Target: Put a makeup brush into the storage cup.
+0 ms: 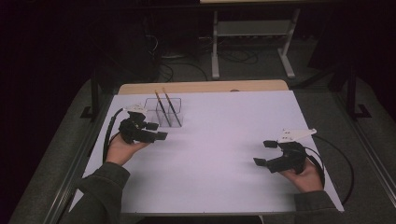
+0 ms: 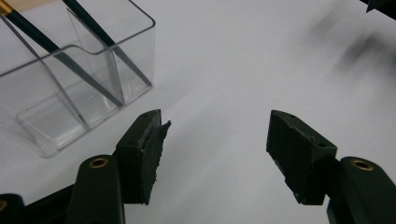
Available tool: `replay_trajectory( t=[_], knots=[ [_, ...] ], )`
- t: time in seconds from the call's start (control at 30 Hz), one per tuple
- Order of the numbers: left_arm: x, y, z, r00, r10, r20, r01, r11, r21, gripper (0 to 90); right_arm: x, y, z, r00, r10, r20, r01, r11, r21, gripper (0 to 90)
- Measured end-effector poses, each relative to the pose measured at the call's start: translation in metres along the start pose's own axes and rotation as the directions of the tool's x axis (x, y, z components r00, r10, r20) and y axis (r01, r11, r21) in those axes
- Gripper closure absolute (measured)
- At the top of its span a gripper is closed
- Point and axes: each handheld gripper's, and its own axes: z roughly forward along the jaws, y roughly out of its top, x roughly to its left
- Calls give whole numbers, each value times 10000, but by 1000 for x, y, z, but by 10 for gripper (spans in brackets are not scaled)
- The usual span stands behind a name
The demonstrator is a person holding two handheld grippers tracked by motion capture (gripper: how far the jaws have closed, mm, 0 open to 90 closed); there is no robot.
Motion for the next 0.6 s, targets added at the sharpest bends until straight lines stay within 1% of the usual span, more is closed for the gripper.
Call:
replay_trajectory(
  t=[0.03, 0.17, 0.23, 0.27, 0.33, 0.4, 0.43, 0.5, 0.6],
  knots=[
    [-1, -1, 0, 10000, -69, 6, 69, 10000, -18, 351, 0, 0, 0, 10000, -9, 10, 9, 10000, -6, 175],
    [-3, -5, -1, 10000, 2, 51, -2, 10000, -80, 347, 0, 0, 0, 10000, 79, 55, -79, 10000, -36, 175],
    [-5, -7, -1, 9999, -77, 67, 78, 9999, -95, 345, 0, 0, -1, 9999, 82, 76, -82, 10000, -27, 175],
    [-5, -8, -1, 10000, 0, 16, 1, 9999, -102, 337, 0, -1, -1, 10000, 51, 84, -51, 10000, -26, 174],
    [-6, -10, -1, 9999, -94, 91, 96, 9998, -168, 323, 0, -1, -1, 9999, 51, 91, -51, 10000, -36, 174],
    [-7, -12, -2, 10000, -17, 76, 18, 9999, -130, 321, -1, -1, -1, 9999, 46, 96, -45, 10000, -46, 174],
    [-9, -13, -2, 9999, -100, 73, 101, 9998, -171, 315, -1, -1, -1, 9999, 48, 107, -47, 10000, -51, 174],
    [-9, -15, -2, 9999, -11, 113, 13, 9998, -222, 311, -1, -1, -2, 9999, 60, 129, -59, 9999, -82, 175],
    [-11, -18, -3, 9999, -31, 100, 33, 9998, -219, 304, -1, -2, -2, 9998, 56, 165, -54, 9999, -101, 174]
  ],
)
